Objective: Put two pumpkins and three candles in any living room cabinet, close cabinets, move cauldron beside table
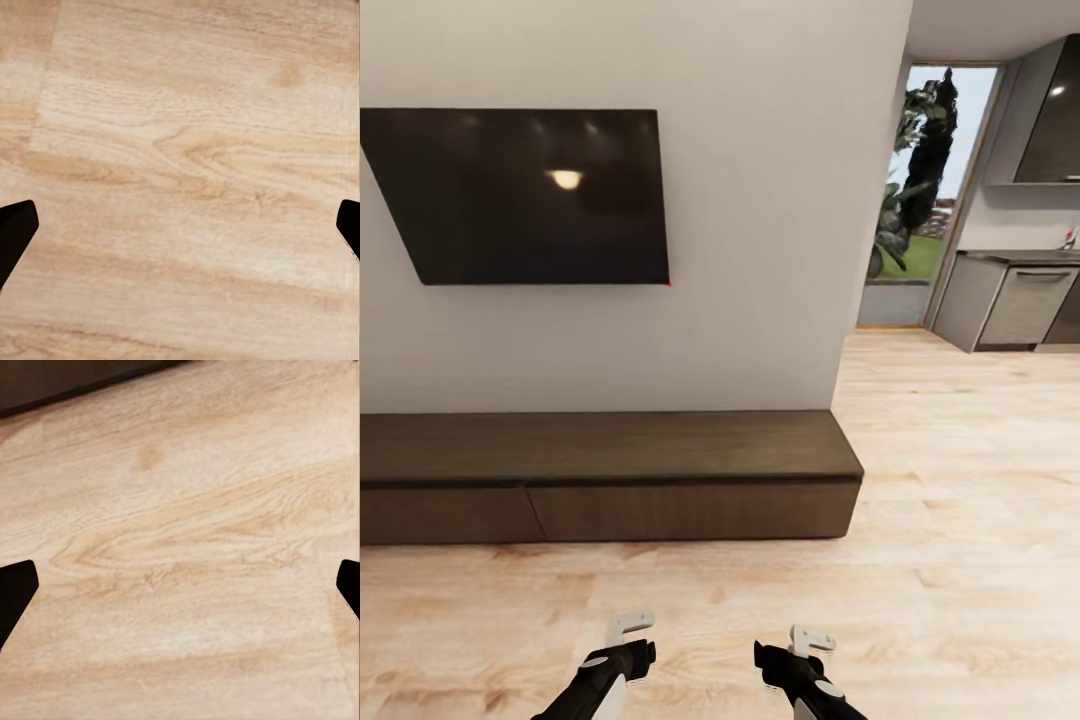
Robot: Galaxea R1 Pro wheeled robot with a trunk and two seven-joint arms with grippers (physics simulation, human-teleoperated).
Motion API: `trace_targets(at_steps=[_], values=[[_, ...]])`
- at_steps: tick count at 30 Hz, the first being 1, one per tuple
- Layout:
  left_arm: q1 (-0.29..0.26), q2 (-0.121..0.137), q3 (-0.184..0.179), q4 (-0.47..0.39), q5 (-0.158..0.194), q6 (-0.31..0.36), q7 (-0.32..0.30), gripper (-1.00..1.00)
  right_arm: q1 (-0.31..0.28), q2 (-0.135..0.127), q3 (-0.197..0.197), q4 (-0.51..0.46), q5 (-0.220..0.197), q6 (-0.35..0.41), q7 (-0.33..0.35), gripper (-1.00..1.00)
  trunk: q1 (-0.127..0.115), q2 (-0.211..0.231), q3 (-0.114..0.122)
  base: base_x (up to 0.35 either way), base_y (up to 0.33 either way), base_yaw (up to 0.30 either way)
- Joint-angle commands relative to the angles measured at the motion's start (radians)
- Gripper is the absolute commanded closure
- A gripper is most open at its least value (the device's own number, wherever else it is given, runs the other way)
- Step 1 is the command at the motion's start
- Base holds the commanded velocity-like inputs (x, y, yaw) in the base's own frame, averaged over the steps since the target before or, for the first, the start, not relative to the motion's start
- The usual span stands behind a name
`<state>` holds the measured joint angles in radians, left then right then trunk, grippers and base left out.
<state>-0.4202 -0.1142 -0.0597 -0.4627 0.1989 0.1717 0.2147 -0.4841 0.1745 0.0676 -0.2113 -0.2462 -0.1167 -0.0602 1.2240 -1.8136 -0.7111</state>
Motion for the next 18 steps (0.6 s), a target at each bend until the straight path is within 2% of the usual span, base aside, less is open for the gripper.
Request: trace_targets(at_steps=[1, 5, 13, 16, 18], values=[[0.000, 0.001, -0.006, -0.002, 0.010, 0.005, 0.008, -1.00, -0.001, 0.000, 0.007, 0.001, -0.008, -0.004, -0.006, -1.00, 0.000, 0.000, -0.001, 0.258, 0.000, 0.000], [0.000, 0.001, -0.006, -0.002, 0.010, 0.005, 0.008, -1.00, -0.001, 0.000, 0.008, 0.000, -0.008, -0.004, -0.006, -1.00, 0.000, 0.000, -0.001, 0.195, 0.000, 0.000], [0.000, 0.002, 0.004, -0.015, 0.020, 0.025, 0.003, -1.00, -0.001, 0.000, 0.006, -0.001, -0.009, -0.003, -0.006, -1.00, 0.000, 0.000, -0.001, 0.019, 0.000, 0.000], [-0.002, 0.004, 0.004, -0.035, 0.021, 0.079, 0.003, -1.00, -0.001, 0.000, 0.006, -0.002, -0.010, -0.003, -0.005, -1.00, 0.000, 0.000, -0.001, 0.000, 0.000, 0.000], [-0.005, 0.009, 0.007, -0.089, 0.022, 0.168, 0.003, -1.00, -0.001, 0.000, 0.006, -0.002, -0.010, -0.004, -0.004, -1.00, 0.000, 0.000, -0.001, 0.000, 0.000, 0.000]])
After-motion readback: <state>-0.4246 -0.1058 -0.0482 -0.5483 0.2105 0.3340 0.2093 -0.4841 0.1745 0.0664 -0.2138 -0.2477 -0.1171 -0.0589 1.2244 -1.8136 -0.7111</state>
